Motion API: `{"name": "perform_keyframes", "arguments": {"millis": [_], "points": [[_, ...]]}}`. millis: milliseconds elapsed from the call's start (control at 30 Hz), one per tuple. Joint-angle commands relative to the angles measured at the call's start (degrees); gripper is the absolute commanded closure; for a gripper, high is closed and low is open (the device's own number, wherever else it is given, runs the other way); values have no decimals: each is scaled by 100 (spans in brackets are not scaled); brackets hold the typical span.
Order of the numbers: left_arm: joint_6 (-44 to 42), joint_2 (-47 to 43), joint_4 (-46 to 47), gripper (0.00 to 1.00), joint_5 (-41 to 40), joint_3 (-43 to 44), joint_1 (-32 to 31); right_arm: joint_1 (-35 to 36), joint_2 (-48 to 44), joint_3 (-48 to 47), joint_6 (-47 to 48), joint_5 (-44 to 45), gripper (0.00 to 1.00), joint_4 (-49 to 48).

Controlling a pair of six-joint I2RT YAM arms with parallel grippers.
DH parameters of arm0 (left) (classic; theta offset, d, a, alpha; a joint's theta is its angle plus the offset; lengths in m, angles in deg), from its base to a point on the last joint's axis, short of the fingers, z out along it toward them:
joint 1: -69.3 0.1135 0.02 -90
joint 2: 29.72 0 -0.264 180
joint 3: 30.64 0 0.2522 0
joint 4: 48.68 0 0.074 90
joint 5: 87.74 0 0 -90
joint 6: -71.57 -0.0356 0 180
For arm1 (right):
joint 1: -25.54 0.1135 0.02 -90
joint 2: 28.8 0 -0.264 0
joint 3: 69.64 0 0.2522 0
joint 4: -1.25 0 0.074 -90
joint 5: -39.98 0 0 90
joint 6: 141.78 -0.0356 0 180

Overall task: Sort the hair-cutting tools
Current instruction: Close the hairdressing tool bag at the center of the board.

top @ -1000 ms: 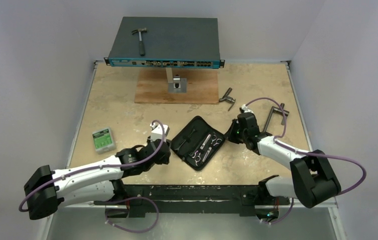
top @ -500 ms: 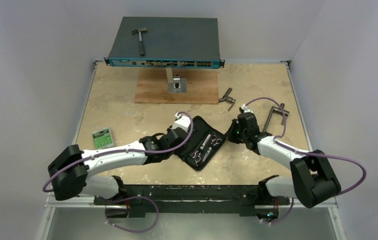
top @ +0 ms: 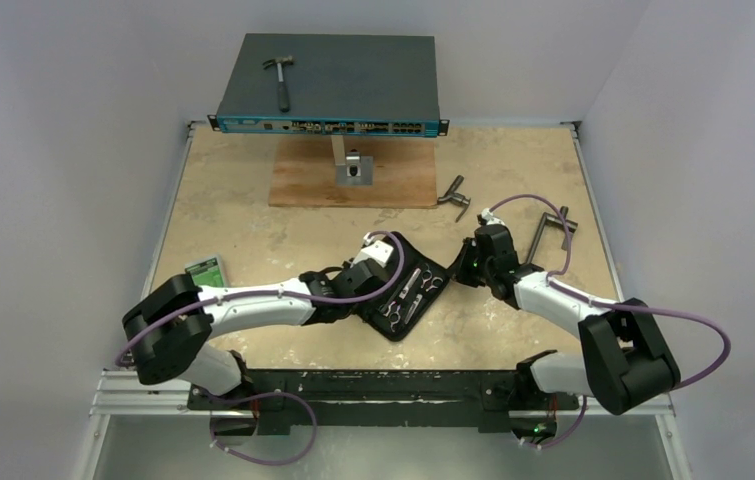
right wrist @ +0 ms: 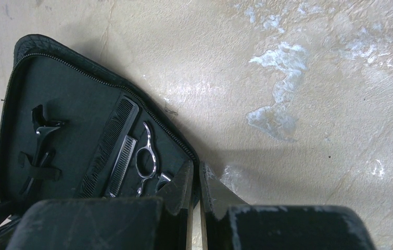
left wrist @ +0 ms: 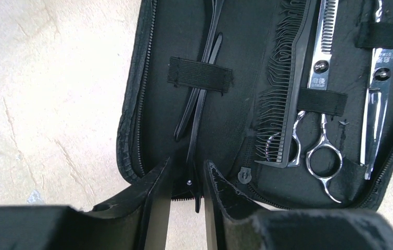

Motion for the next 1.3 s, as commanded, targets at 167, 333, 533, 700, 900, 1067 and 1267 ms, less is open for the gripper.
{"name": "perform_keyframes", "arguments": {"millis": [167, 333, 533, 700, 900, 1067, 1267], "points": [[-143, 381, 90, 86, 7, 289, -13, -18, 10, -71, 81, -75, 100, -218], [-230, 521, 41, 100, -89, 388, -21, -19, 5, -70, 80, -90, 100, -215], [-370, 623, 36, 100, -433, 447, -100, -23, 14, -135, 89, -181, 100, -127], [-626, 747, 2, 100, -787, 522, -177, -24, 40, -184, 107, -204, 100, -78], [-613, 1054, 88, 100, -905, 593, -250, -20, 67, -170, 106, -257, 100, -100], [-533, 1081, 380, 100, -805, 580, -242, -18, 74, -168, 116, -279, 100, -115], [-628, 1202, 520, 100, -747, 764, -226, -24, 93, -167, 124, -285, 100, -112]]}}
